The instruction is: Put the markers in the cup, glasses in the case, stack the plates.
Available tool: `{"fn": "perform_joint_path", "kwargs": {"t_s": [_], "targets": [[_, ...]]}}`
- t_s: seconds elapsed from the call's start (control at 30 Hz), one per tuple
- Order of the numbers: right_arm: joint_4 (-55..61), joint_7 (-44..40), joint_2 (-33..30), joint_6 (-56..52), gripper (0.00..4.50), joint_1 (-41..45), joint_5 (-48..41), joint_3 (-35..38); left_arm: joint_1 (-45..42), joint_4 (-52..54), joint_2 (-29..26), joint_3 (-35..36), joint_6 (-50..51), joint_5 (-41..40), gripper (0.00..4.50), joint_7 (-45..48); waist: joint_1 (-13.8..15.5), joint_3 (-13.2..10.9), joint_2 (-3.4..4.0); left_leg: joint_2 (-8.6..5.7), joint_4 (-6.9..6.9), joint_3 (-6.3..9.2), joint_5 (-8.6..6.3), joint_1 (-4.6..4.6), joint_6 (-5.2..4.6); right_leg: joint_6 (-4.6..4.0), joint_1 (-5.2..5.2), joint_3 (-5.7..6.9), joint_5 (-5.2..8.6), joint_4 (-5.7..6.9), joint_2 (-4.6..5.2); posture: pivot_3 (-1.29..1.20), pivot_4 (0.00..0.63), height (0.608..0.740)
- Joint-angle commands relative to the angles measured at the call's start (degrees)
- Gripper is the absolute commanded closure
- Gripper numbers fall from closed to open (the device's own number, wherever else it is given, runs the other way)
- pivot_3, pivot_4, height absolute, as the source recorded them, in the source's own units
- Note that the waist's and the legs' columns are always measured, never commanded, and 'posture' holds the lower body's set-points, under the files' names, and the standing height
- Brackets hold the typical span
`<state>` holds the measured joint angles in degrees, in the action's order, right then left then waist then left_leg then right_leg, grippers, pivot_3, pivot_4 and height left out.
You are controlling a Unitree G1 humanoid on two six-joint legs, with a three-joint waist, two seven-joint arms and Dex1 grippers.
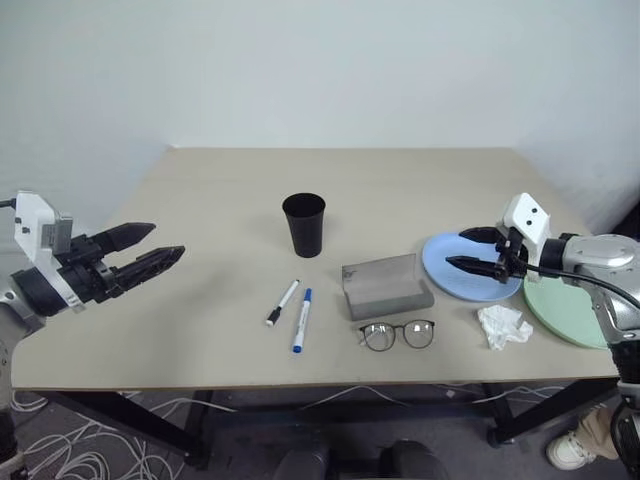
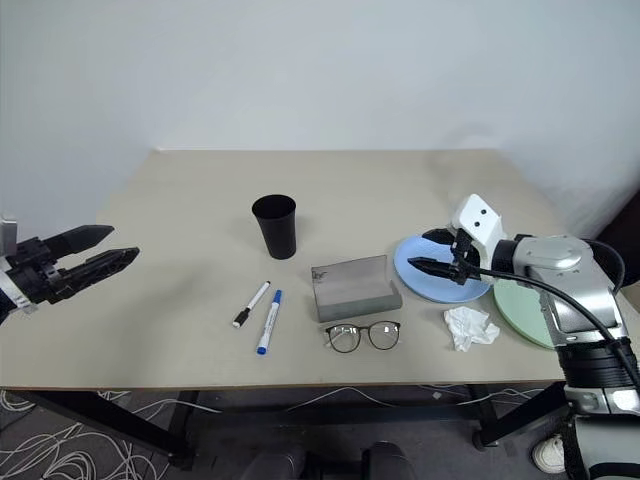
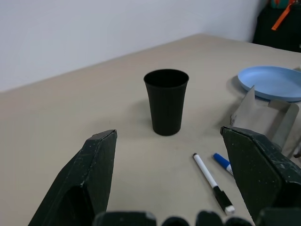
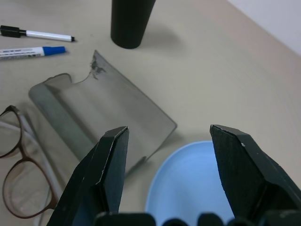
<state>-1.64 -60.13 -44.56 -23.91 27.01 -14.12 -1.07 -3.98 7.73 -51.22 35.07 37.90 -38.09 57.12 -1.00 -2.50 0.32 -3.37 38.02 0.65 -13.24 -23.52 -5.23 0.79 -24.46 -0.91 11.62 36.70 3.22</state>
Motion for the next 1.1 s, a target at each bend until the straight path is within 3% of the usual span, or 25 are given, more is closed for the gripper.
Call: {"fn": "perform_joint_path", "kwargs": {"t_s": [0.03, 0.57, 0.8, 1.1], "targets": [[2.7, 0.1, 0.5, 0.0, 1.51, -0.3, -1.5, 0.8, -0.3, 0.6, -0.5, 1.9, -0.5, -1.1, 0.78, -0.7, 0.0, 0.0, 0.00, 0.00, 0.00, 0.00, 0.00, 0.00, 0.00, 0.00, 0.00, 0.00, 0.00, 0.01, 0.00, 0.00, 0.000, 0.731], [4.8, -1.3, -4.0, -1.0, 1.51, -5.0, -3.1, 4.0, -8.1, -4.5, -0.3, -6.1, -3.5, -0.4, 0.78, 0.3, 0.3, 0.0, 0.00, -0.01, 0.00, -0.01, 0.00, 0.00, 0.00, 0.00, 0.00, -0.01, 0.01, -0.01, 0.02, 0.00, 0.000, 0.731], [1.9, -3.6, -6.4, 1.0, 1.51, -5.6, -3.2, 4.5, -5.5, 2.6, 1.7, -9.9, -4.0, -1.4, 0.78, 0.6, 0.3, 0.0, 0.00, 0.00, -0.01, -0.02, 0.00, -0.01, 0.00, 0.00, 0.01, -0.03, 0.01, -0.03, 0.03, 0.00, 0.000, 0.731], [-6.4, -7.5, -12.7, 6.3, 1.51, -8.7, -0.9, 5.7, -4.0, 2.3, 1.9, -12.8, -8.7, 0.8, 0.78, 4.5, 1.1, 0.0, 0.01, 0.00, 0.00, -0.04, -0.01, -0.03, -0.01, 0.01, 0.01, 0.00, 0.04, -0.05, 0.12, 0.00, 0.000, 0.731]]}}
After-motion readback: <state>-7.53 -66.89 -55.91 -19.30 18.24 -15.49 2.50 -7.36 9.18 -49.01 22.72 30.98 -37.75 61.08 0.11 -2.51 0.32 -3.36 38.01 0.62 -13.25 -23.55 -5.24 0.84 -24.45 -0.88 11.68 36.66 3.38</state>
